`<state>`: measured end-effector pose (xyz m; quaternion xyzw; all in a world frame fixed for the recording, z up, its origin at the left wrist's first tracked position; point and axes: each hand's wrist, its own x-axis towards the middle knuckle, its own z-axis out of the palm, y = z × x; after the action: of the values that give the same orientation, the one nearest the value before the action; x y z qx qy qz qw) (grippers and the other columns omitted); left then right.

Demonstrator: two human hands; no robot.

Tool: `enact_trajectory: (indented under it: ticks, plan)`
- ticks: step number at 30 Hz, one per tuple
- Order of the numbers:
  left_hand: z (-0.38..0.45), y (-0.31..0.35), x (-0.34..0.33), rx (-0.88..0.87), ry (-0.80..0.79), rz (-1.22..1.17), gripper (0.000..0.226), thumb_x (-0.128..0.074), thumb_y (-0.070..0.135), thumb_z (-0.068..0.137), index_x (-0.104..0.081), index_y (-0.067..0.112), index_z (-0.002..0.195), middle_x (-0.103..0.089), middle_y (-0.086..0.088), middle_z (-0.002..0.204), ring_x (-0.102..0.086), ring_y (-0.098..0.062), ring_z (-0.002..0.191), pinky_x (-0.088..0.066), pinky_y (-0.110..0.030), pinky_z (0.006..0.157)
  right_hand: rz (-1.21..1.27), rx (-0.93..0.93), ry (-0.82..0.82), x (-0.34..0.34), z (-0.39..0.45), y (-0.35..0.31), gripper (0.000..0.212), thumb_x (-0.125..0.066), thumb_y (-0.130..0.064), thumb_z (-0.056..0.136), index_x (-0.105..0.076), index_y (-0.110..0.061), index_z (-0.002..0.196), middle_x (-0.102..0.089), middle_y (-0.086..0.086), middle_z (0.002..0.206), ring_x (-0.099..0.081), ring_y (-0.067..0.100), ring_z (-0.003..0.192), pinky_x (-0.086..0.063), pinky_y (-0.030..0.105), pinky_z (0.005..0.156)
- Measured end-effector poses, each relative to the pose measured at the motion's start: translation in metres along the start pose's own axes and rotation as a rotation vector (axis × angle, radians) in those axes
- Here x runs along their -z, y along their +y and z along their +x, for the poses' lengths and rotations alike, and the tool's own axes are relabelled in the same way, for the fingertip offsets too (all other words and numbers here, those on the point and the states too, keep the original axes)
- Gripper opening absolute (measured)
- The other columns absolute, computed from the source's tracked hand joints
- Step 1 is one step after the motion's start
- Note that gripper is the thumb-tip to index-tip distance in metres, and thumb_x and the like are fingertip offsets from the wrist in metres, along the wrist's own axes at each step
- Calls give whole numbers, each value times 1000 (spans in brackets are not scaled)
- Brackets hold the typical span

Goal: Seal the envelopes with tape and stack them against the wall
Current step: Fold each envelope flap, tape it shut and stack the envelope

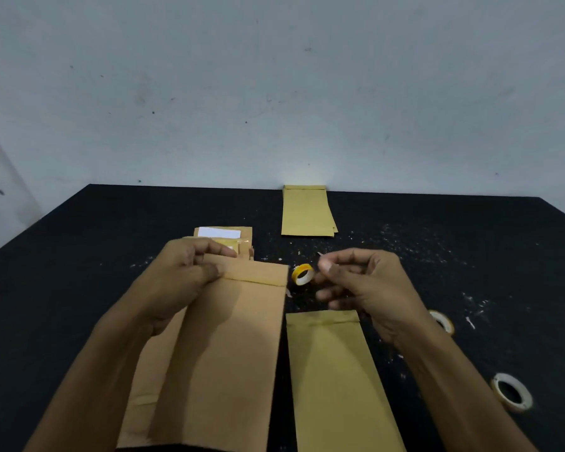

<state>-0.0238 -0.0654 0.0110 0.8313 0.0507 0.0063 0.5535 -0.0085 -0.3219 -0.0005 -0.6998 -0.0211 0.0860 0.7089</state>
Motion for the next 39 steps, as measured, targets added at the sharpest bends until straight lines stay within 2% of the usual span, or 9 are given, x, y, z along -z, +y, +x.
enact_trajectory:
  ticks: [3,7,11,17,21,28,35,37,39]
  plan:
    - [6,-16,11,-14,156,202,30,-50,-1,94,-72,20,96,-65,0,103,-59,-16,96,-46,-31,73,-152,33,92,12,-1,8,10,-72,-2,88,-71,-3,98,-74,18,80,-69,20,58,-53,25,49]
    - [13,-28,10,-29,281,402,33,-49,-4,88,-70,18,98,-66,-7,93,-53,-13,68,-38,-25,56,-371,117,148,23,0,22,11,-75,-1,85,-72,-11,90,-73,14,74,-73,23,61,-49,21,49]
    - [14,-34,-2,-68,324,482,34,-48,-8,88,-71,10,105,-67,-8,94,-54,-11,67,-36,-14,54,-589,128,140,22,-1,29,19,-79,-5,82,-73,-21,88,-72,-1,74,-70,9,66,-54,17,60]
    - [13,-37,-8,-72,330,489,33,-49,-8,88,-71,10,106,-65,-7,97,-56,-11,67,-36,-15,54,-1104,93,-145,15,-4,30,59,-82,-46,76,-60,-36,130,-56,-17,124,-46,3,119,-46,35,101]
    - [14,-38,-11,-83,341,491,31,-50,-7,89,-70,10,106,-66,-9,99,-55,-11,66,-37,-15,54,-1185,81,-196,7,-3,22,75,-83,-42,76,-49,-34,143,-58,-12,125,-47,8,121,-45,34,101]
    - [14,-44,-16,-99,385,581,25,-60,0,86,-68,14,105,-65,-6,102,-59,-17,83,-54,-37,72,-1106,101,-195,12,4,18,21,-74,-19,89,-71,-34,103,-64,-11,111,-57,6,105,-52,31,92]
    - [9,-33,-25,-186,415,634,20,-69,6,87,-69,14,105,-60,-4,112,-55,-24,107,-40,-27,85,-796,200,-229,25,4,-4,26,-69,-12,92,-76,-32,107,-74,-14,104,-66,1,99,-56,27,90]
    - [2,-11,-31,-307,306,374,4,-69,16,91,-71,17,93,-70,4,95,-65,-12,92,-45,-16,76,-687,243,-242,25,5,-15,25,-68,-9,93,-76,-27,109,-75,-12,103,-68,2,98,-57,27,87]
    - [-7,14,-39,-234,-18,16,13,-65,23,93,-74,13,92,-75,-2,84,-70,-10,79,-54,-18,71,-631,273,-241,23,8,-23,24,-67,-8,93,-77,-22,110,-76,-8,103,-69,6,100,-58,29,88]
